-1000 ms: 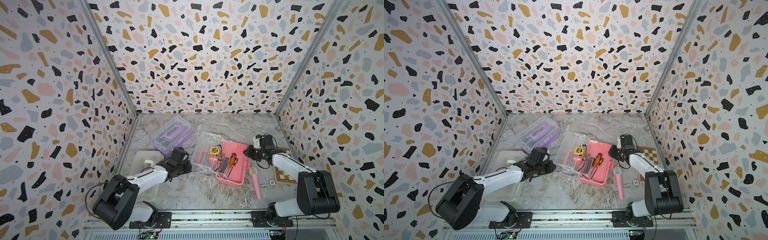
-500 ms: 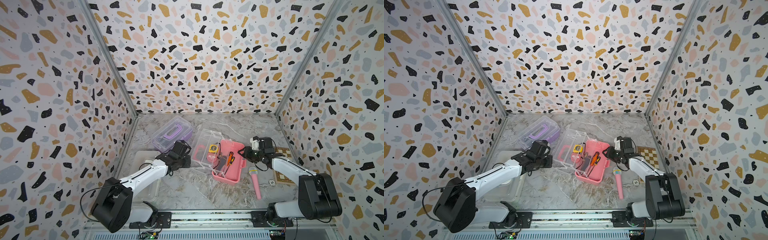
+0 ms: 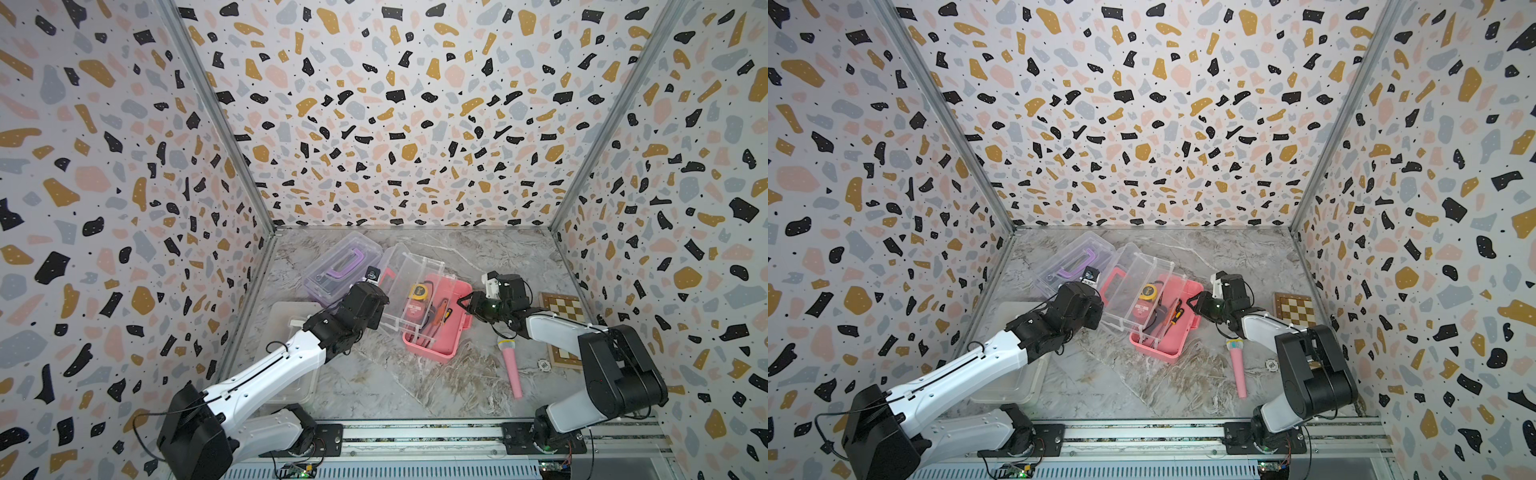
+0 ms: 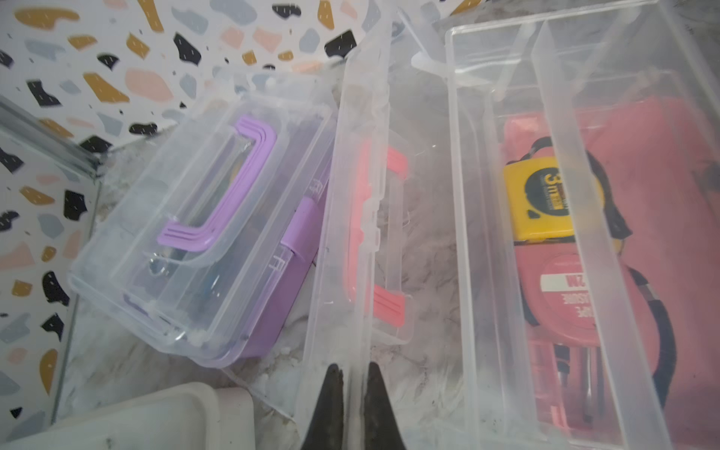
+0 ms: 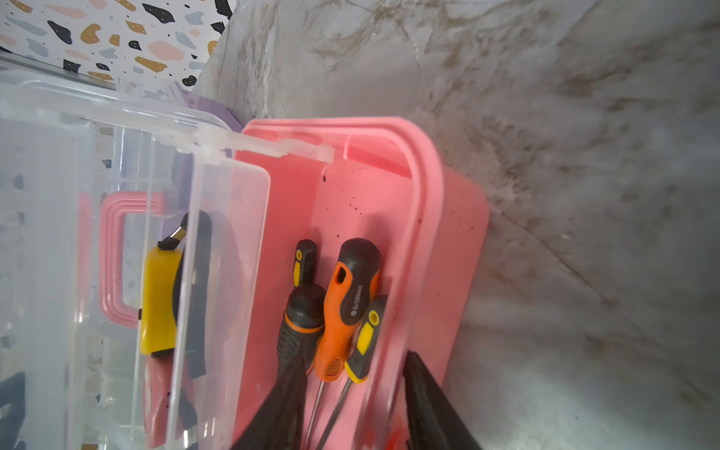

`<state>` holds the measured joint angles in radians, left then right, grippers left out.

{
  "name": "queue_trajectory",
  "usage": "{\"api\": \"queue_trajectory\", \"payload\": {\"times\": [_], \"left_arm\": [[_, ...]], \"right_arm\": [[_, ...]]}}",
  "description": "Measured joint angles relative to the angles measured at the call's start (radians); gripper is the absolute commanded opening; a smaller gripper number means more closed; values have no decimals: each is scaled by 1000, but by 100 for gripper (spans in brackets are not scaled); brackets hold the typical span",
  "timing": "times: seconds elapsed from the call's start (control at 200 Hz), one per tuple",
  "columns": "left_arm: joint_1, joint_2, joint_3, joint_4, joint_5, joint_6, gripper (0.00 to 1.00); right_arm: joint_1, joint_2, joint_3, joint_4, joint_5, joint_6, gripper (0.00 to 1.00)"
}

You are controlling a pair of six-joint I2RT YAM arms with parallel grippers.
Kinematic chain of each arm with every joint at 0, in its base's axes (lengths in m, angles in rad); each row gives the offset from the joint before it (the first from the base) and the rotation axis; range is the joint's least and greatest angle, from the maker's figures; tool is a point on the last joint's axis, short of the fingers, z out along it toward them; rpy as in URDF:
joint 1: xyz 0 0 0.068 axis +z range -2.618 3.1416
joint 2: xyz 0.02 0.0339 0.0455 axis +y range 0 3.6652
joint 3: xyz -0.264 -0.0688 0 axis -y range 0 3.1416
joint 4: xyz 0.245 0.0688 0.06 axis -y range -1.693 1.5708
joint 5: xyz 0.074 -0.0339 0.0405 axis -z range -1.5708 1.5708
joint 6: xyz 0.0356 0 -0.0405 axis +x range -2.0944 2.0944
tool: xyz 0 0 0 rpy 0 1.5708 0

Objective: Close toolboxes
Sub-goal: Close the toolbox at the center of the board.

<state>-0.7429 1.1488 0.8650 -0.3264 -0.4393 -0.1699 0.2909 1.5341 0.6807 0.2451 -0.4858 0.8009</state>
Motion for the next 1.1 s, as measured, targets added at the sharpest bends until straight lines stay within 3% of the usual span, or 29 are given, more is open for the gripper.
{"api": "queue_trajectory", "payload": {"times": [0.431,0.526,0.651,0.726,0.856,1.101], "left_arm": [[-191,-28,19,111,-60,119,0],[-209,-22,19,119,-54,122,23],[-239,-13,29,121,52,97,57],[-254,-6,53,101,93,76,70],[-254,-5,94,89,119,44,81],[-252,9,102,85,135,-11,91]], "right_arm": [[81,131,44,168,-10,129,42],[85,153,47,204,-18,154,42],[97,169,50,242,-28,173,42],[101,167,50,243,-28,179,43],[102,149,50,233,-23,176,43],[99,24,49,117,24,119,49]]}}
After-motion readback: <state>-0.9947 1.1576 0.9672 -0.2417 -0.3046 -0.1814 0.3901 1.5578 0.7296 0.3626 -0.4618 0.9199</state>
